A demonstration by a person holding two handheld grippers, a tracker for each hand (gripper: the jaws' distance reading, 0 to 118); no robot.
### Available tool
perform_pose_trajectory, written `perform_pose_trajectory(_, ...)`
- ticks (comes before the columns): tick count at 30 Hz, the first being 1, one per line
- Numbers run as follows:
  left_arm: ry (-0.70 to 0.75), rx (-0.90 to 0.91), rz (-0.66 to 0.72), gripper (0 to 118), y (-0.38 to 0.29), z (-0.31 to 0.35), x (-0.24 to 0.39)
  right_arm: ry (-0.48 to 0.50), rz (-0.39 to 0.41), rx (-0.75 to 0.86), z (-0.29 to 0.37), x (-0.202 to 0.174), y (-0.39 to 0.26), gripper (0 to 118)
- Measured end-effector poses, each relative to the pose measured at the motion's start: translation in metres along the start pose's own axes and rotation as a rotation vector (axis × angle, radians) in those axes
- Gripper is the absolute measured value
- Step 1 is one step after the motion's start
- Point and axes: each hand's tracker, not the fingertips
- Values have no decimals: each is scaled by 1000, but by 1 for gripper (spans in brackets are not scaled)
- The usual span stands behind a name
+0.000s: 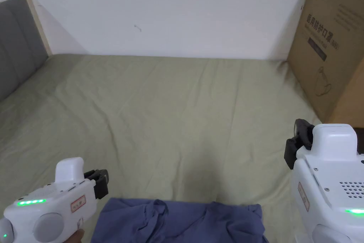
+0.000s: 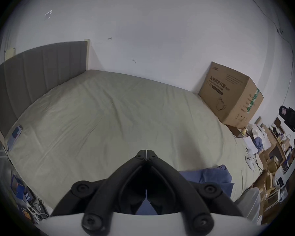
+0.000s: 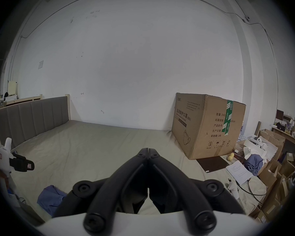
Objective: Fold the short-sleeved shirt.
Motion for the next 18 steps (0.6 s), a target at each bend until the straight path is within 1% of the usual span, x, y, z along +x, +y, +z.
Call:
perform_pose_trajectory(1, 21, 1, -1, 0, -6, -4, -3, -2, 1, 0, 0, 1, 0, 0)
perform_pose_trajectory(4, 71, -61, -82, 0, -30, -23, -5, -3, 2, -3, -1, 1, -1, 0)
perform_pose_trajectory(8, 68, -166, -180, 0, -65, -50, 10, -4, 6, -13, -2, 3, -3, 0)
perform_pose_trajectory(13, 17, -258, -230, 0, -99, -77, 36, -7, 17, -29, -6, 7, -8, 0)
perform_pose_trajectory(15, -16, -323, -246, 0, -111, -92, 47, -11, 17, -34, -7, 10, -9, 0)
perform_pose_trajectory(18, -36, -352, -262, 0, -124, -104, 67, -21, 18, -41, -8, 15, -12, 0)
